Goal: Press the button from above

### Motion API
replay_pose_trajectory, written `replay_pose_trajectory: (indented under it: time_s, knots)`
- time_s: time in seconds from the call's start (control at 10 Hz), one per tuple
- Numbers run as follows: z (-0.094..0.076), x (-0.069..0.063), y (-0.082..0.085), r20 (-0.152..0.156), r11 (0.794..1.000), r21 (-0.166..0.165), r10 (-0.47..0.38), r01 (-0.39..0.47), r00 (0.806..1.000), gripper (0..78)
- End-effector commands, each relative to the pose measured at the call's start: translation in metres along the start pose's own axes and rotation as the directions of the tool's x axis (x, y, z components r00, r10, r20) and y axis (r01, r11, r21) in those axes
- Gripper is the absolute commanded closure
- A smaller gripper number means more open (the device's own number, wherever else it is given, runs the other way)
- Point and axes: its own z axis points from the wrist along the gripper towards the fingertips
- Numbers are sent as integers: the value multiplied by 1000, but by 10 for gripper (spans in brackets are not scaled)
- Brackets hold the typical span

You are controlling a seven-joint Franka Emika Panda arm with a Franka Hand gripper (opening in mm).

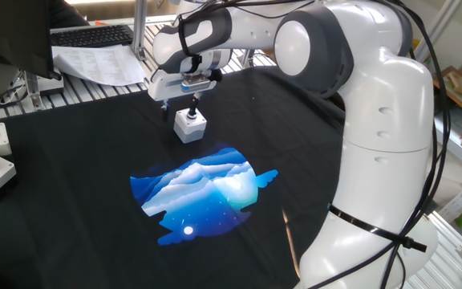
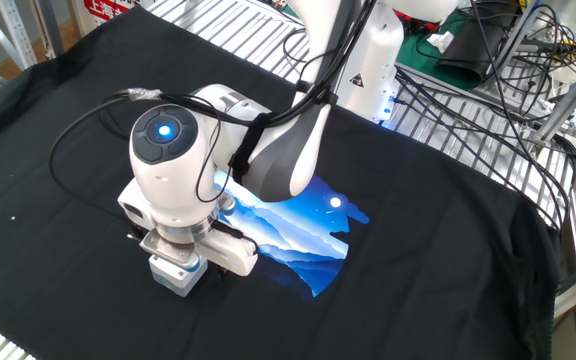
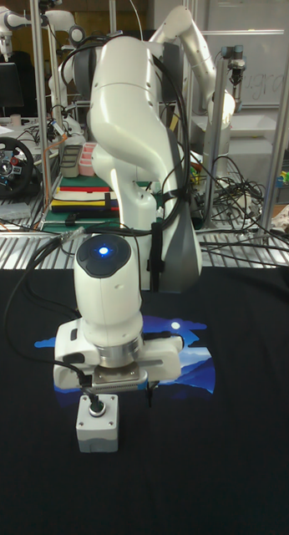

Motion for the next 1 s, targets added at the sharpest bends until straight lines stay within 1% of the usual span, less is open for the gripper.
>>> replay_pose_trajectory:
  time_s: [0.1,0.5,1.0]
  knots:
    - [12,4,1,-15,1000,-4,1,-1,1000,2]
    - [12,4,1,-14,1000,-4,-2,2,1000,2]
    - [3,7,0,-16,1000,-2,-1,1,1000,2]
